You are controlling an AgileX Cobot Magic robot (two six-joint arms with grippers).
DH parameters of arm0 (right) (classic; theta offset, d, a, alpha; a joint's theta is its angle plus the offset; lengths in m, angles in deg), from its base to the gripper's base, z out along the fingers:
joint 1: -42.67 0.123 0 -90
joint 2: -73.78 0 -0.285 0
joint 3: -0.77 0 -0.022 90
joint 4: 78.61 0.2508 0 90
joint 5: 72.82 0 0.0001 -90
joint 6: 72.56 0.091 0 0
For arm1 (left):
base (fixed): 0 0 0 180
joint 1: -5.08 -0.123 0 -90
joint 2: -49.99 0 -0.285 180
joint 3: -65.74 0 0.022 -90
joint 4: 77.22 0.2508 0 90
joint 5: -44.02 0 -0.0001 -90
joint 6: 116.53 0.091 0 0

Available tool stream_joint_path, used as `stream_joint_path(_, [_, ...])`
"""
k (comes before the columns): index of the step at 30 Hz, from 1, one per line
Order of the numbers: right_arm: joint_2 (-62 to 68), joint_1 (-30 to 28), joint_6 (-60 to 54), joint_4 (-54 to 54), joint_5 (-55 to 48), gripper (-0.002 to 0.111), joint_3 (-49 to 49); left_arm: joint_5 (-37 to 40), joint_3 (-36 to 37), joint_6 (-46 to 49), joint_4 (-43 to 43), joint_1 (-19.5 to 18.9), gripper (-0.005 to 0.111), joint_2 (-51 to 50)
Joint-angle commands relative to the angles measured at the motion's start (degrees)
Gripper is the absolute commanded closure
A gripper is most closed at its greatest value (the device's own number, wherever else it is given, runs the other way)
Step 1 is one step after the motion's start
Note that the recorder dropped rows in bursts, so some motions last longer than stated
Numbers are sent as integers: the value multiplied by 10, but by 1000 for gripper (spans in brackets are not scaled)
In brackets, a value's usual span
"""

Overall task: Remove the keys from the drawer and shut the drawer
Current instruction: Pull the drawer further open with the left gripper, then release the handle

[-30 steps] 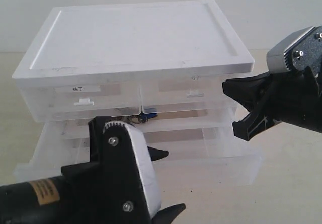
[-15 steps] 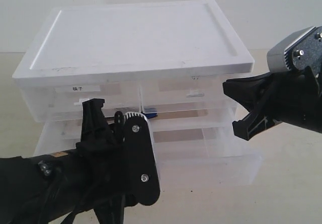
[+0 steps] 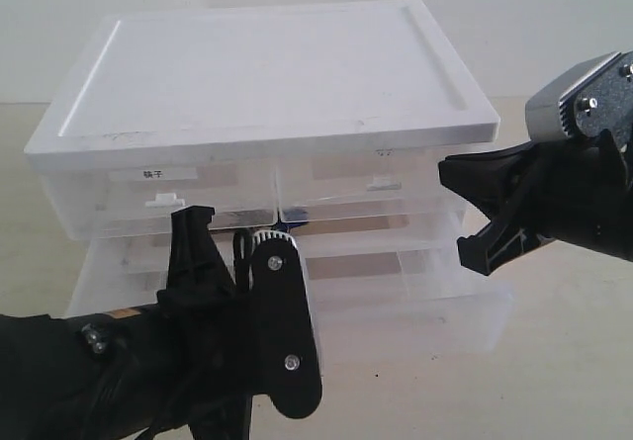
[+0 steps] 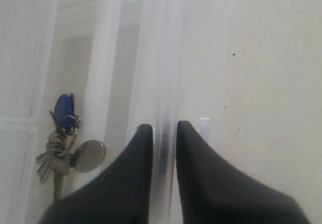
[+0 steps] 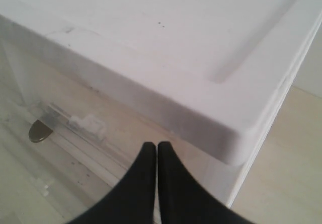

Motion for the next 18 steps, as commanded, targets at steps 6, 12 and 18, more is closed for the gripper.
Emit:
stream_joint_path(6, [-1,-5,1,8,-4,108,-1,14,5,2,-28,58,102,40])
stream_joint_path(12, [-1,-5,1,8,-4,108,-1,-6,44,2,-47,69,102,69])
stream_joint_path(18, [-1,-5,1,8,-4,108,-1,7,81,2,-64,69,102,74])
